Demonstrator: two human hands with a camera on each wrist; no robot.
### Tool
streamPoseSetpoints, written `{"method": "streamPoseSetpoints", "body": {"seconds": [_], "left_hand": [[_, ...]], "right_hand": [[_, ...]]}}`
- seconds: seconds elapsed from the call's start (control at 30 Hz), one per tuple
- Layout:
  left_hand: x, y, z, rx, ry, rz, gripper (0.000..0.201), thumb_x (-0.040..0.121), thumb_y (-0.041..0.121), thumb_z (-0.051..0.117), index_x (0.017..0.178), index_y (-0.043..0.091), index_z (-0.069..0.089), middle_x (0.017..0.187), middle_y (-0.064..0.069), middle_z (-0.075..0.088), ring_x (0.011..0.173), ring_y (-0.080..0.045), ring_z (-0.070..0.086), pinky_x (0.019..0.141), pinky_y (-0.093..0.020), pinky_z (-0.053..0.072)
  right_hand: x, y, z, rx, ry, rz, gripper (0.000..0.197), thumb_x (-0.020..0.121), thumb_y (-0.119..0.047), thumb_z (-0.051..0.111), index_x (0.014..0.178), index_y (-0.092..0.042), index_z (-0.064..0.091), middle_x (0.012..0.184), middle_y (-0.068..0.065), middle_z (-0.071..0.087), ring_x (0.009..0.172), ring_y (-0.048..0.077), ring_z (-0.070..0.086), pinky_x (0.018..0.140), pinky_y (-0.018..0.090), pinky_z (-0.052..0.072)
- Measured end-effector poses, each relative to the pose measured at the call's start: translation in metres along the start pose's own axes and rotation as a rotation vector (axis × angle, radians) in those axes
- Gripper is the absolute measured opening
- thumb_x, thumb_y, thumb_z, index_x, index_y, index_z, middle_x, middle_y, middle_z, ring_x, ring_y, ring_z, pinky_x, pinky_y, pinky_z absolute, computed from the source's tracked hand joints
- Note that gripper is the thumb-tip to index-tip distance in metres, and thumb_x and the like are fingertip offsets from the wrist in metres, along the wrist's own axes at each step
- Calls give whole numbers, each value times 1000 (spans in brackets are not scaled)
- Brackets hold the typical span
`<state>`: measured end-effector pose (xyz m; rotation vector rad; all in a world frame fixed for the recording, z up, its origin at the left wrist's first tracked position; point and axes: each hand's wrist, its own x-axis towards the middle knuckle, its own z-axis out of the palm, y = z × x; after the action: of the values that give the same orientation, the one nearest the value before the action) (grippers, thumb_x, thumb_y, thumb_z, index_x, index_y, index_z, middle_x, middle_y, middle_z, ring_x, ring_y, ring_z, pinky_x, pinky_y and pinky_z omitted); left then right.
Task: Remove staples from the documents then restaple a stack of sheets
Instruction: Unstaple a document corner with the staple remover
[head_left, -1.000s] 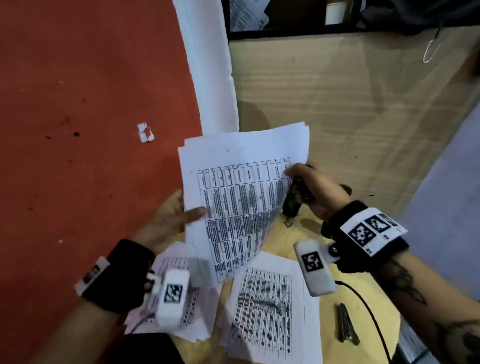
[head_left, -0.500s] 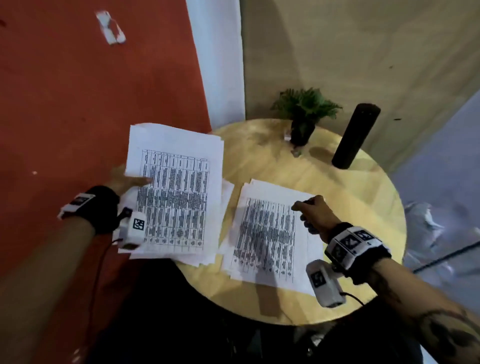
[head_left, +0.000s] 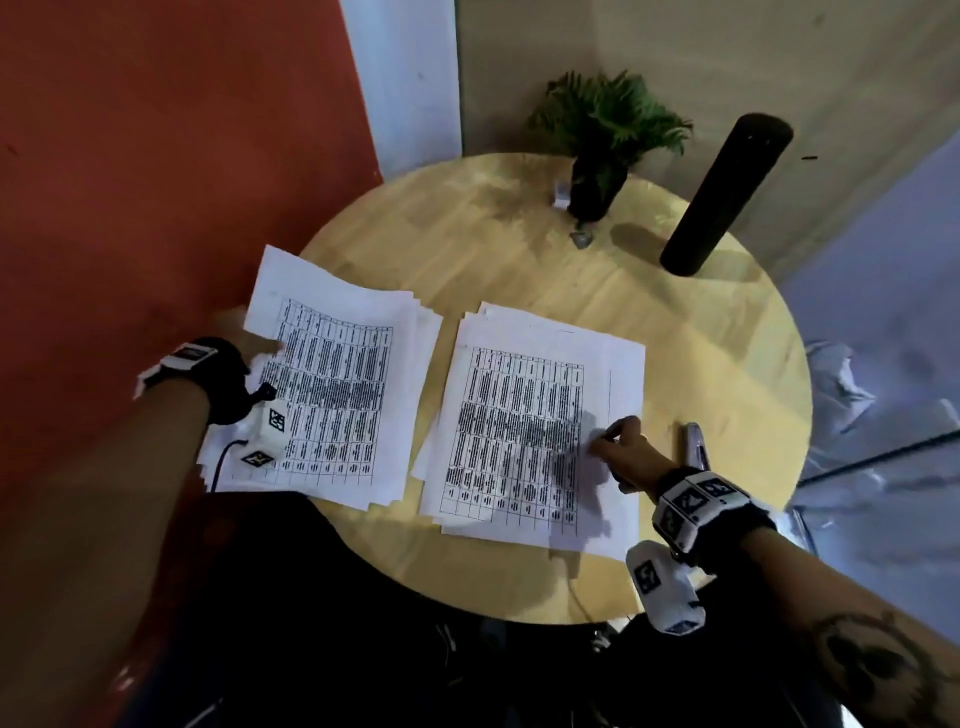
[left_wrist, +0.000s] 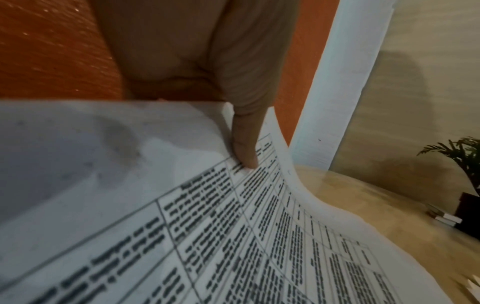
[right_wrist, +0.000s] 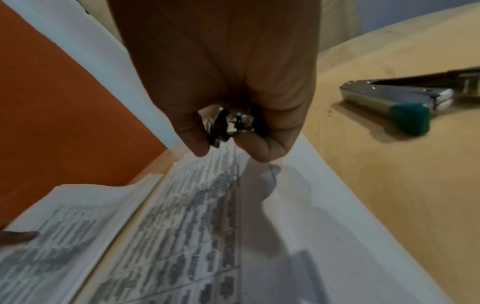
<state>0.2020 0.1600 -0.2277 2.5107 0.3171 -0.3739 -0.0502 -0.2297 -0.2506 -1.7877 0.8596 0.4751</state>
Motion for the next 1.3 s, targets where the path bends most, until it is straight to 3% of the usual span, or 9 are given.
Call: {"method": "streamPoseSetpoints", "body": {"seconds": [0.27,0.43,0.63,0.8,0.9,1.0,1.1,1.2,1.3], "left_hand": [[-12,46,57,251,146,118,74,73,35,78,131,7,42,132,-26,45,123,-44,42,100,-55,37],[-84,129,149,300,-289,244,88,73,54,72,140,10,36,142,-21,40,131,-38,39,107,-46,36],[-137,145,207,481,-337,92,123,68,68,67,150,8,-3,158,-17,-9,145,-36,-4,109,-64,20],[-144,158,207,464,-275,127,91,66,55,77,137,15,36,143,-14,34,134,-35,30,101,-56,34],[-148,161,204,363,-253,174,83,70,44,78,134,13,36,138,-17,38,127,-37,39,100,-48,38],[-137,143,193,72,-252,29,101,65,59,76,141,10,30,145,-18,34,132,-37,38,102,-47,41],[-130,117,180,-227,-294,-178,116,41,81,71,123,3,50,123,-16,61,107,-32,61,89,-41,52],[-135,105,168,-332,-440,-277,74,55,72,74,89,8,59,83,-7,63,74,-24,57,68,-27,47],[-138,105,163,-419,-577,-306,51,65,53,79,85,8,67,88,-5,63,70,-17,50,53,-23,39]], "right_hand": [[16,3,2,-81,-51,133,34,89,-21,56,105,-7,29,66,5,37,52,12,33,44,25,27],[21,0,3,9,-58,182,30,91,-14,51,109,-7,27,64,5,32,49,12,28,31,8,23],[29,3,7,25,0,179,32,92,-18,53,106,-9,25,64,6,33,47,14,31,31,10,22],[29,2,7,14,0,180,35,89,-20,55,106,-8,27,64,7,35,50,14,32,44,26,24],[31,4,7,14,-8,175,36,89,-22,55,106,-8,27,63,7,35,50,14,33,45,26,24],[36,8,5,58,-27,175,37,89,-20,55,108,-9,24,62,7,34,48,13,31,44,25,24],[39,9,4,71,-43,175,34,91,-17,53,107,-8,25,62,7,35,48,12,31,34,13,26],[40,9,4,83,-47,173,34,90,-18,54,107,-8,26,63,8,37,48,13,34,31,9,26],[40,9,3,83,-39,176,34,89,-19,54,107,-8,27,64,8,36,48,13,34,34,14,26]]}}
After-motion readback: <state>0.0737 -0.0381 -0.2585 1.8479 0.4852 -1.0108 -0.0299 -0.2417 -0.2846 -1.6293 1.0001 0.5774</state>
